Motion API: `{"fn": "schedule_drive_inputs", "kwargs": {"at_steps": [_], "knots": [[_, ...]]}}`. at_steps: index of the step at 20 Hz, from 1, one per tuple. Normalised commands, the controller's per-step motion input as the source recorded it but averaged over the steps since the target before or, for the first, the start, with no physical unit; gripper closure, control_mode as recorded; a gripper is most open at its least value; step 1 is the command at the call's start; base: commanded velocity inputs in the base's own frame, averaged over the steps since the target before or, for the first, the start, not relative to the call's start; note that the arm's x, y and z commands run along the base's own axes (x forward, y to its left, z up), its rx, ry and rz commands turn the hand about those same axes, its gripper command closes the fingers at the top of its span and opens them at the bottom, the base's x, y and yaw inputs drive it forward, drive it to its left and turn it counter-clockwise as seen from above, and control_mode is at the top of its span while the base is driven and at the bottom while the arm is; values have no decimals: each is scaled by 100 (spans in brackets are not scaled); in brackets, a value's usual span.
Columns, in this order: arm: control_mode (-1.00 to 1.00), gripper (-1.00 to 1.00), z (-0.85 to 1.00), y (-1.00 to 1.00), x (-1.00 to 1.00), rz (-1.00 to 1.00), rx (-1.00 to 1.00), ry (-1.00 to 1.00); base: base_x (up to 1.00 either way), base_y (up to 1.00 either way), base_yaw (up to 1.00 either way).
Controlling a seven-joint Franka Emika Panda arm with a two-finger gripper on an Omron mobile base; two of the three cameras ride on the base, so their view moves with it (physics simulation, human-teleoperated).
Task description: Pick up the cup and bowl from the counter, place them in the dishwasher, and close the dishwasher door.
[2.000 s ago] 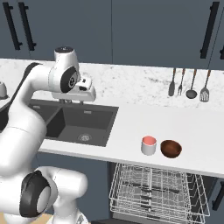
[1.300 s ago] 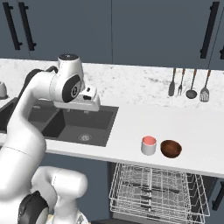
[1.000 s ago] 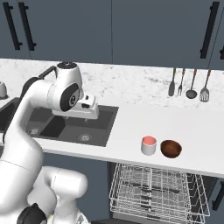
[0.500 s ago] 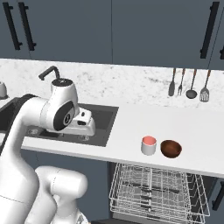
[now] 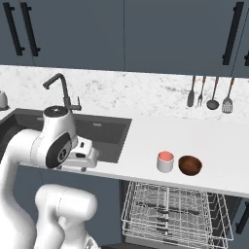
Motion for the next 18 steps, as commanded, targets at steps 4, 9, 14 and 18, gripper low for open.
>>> {"fn": "schedule_drive_inputs", "kwargs": {"at_steps": [4, 9, 14, 18], "knots": [[-100, -100, -2, 13, 4, 0, 0, 0, 0, 0, 0], [100, -100, 0, 0, 0, 0, 0, 0, -7, 8, -3], [100, -100, 0, 0, 0, 0, 0, 0, -35, 5, -13], [100, -100, 0, 0, 0, 0, 0, 0, -35, 27, -16]]}}
